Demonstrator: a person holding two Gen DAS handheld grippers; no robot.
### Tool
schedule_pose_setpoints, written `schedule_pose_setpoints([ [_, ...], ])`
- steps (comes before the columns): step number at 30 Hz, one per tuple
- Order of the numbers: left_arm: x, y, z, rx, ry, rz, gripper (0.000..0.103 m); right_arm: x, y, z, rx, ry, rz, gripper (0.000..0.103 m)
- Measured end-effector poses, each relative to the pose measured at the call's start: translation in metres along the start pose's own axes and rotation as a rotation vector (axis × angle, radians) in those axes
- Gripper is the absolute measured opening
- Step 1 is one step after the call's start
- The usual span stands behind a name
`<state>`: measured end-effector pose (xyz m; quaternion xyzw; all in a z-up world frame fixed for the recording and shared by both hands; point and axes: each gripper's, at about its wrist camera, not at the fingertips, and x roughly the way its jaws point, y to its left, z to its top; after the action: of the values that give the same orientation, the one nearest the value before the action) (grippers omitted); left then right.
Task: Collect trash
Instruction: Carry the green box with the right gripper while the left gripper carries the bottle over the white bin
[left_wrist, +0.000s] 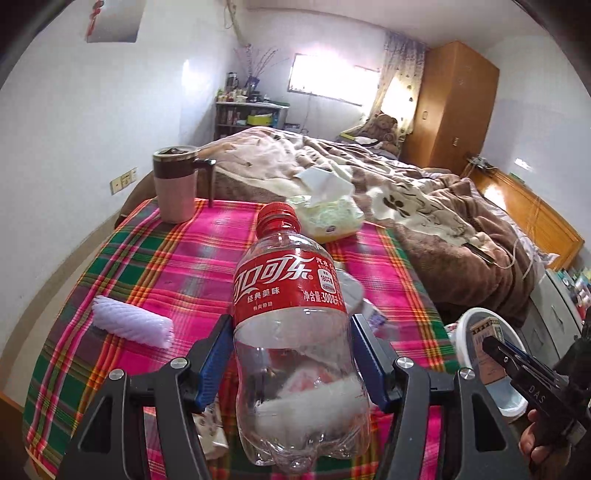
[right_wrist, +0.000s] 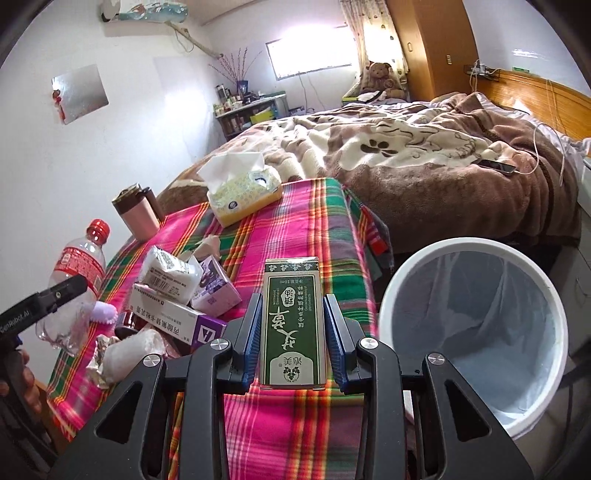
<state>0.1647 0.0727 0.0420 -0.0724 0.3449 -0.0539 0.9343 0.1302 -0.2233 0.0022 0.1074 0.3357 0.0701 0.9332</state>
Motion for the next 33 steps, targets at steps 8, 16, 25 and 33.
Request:
schedule_pose_setpoints([
  [8,-0.005,-0.058,-0.011,0.067,-0.005,-0.117,0.063,-0.030,-0.029,-0.001,0.013,-0.044,-0.051,0.033],
  [16,0.001,-0.125,-0.028,0.148,0.021,-0.223,0.063,-0.042,-0.071,-0.003,0.058,-0.063,-0.120,0.033],
  [25,0.013,-0.199,-0.048,0.257,0.053,-0.330,0.063,-0.046,-0.111,-0.006,0.111,-0.062,-0.175,0.033],
  [33,0.027,-0.248,-0.058,0.311,0.061,-0.398,0.063,-0.040,-0.136,-0.009,0.137,-0.042,-0.186,0.033],
])
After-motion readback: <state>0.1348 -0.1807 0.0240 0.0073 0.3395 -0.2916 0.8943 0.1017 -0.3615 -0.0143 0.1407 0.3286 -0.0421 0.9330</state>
